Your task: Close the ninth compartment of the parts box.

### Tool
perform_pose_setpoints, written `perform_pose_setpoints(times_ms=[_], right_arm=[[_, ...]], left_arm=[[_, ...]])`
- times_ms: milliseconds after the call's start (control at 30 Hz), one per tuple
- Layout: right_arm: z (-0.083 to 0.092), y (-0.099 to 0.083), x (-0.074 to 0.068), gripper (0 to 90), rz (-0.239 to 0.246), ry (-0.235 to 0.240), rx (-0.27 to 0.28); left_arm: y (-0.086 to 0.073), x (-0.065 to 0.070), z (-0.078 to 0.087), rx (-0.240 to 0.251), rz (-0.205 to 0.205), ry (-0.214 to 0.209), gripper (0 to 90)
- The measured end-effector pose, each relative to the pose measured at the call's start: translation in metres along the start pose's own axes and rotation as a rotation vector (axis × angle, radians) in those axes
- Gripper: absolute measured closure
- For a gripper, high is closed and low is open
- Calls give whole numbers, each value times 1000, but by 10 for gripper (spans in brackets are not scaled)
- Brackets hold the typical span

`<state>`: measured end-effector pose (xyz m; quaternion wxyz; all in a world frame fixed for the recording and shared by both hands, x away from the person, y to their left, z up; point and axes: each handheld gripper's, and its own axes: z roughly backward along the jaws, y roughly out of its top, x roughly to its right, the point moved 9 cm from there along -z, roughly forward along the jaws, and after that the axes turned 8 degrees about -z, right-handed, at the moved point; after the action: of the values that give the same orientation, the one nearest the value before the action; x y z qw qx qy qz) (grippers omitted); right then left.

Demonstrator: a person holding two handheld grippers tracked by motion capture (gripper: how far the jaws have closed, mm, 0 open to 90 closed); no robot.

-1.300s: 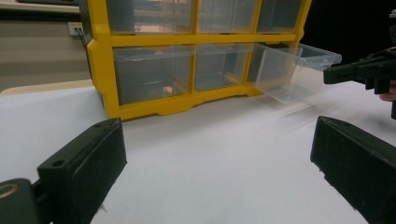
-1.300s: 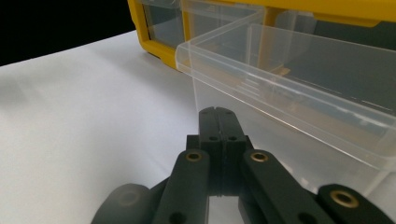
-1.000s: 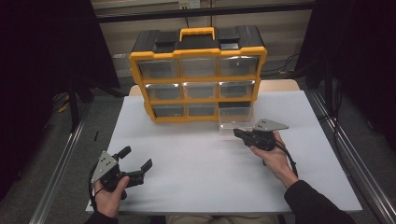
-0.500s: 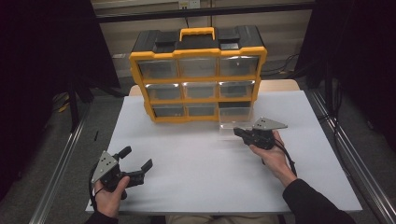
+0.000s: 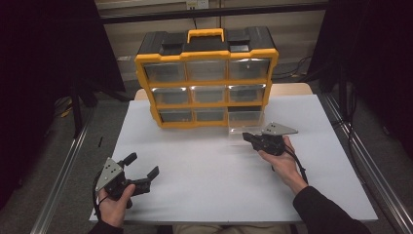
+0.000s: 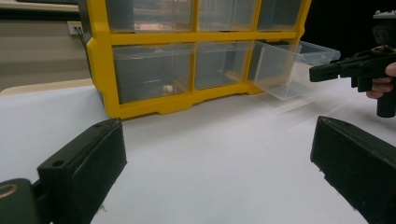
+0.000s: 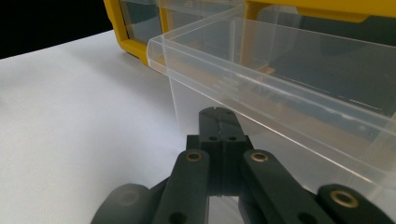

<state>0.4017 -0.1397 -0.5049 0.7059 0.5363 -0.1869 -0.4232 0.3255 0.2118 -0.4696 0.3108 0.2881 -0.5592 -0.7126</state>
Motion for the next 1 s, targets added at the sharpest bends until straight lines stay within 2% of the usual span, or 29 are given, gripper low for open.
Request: perform_pose_setpoints(times_ms=[467, 633, 700, 1000], right_arm=[[-6, 1, 2, 900, -4, -9, 4], [-7, 2, 3, 900, -8, -14, 8], [-8, 3, 2, 900, -13, -14, 8], [-9, 5, 5, 900, -25, -25, 18]], left_arm=[[0, 0, 0, -1, 2, -3, 32], [0, -1, 0, -4, -10, 3, 32], [0, 0, 0, 4, 4, 2, 32], [0, 0, 0, 1, -8, 0, 32]])
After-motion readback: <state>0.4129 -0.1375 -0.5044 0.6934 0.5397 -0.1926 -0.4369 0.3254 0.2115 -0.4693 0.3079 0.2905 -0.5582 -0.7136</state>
